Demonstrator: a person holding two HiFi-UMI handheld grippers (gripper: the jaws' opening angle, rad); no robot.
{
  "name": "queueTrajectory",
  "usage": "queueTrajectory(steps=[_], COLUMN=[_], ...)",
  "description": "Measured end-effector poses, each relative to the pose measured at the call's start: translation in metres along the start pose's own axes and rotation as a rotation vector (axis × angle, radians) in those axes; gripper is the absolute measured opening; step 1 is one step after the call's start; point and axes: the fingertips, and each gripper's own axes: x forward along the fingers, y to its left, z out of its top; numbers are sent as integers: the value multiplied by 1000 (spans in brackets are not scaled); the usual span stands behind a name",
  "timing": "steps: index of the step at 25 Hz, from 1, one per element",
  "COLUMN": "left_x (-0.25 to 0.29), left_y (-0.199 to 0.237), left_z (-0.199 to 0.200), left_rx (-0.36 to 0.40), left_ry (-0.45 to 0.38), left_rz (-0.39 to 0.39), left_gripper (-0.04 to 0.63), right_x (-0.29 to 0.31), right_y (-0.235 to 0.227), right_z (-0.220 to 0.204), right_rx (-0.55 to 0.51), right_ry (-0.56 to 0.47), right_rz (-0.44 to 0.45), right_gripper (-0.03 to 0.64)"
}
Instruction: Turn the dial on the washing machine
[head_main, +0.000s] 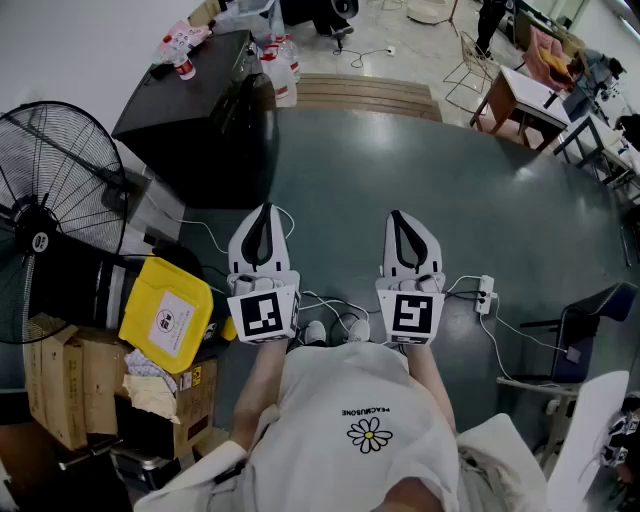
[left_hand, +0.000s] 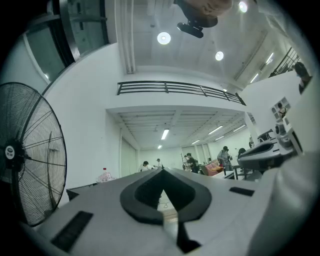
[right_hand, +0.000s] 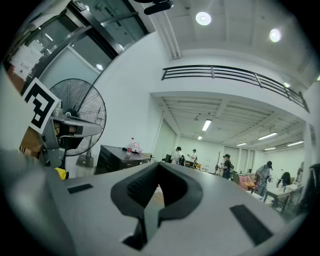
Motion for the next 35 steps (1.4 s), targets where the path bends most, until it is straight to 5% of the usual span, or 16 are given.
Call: queueTrajectory(steps=[23,35], left_x=[31,137], left_y=[-42,-49], left_z=[-20,-93], left_rx=[23,60], left_ry=[0,-88], left_rz=[51,67], left_gripper=[-2,-2], right_x=[13,109], right_y=[-52,-71], right_z=[-56,-128], right_rx=[69,-11], right_ry=[2,-71], right_rz=[34,90], right_gripper=[5,5])
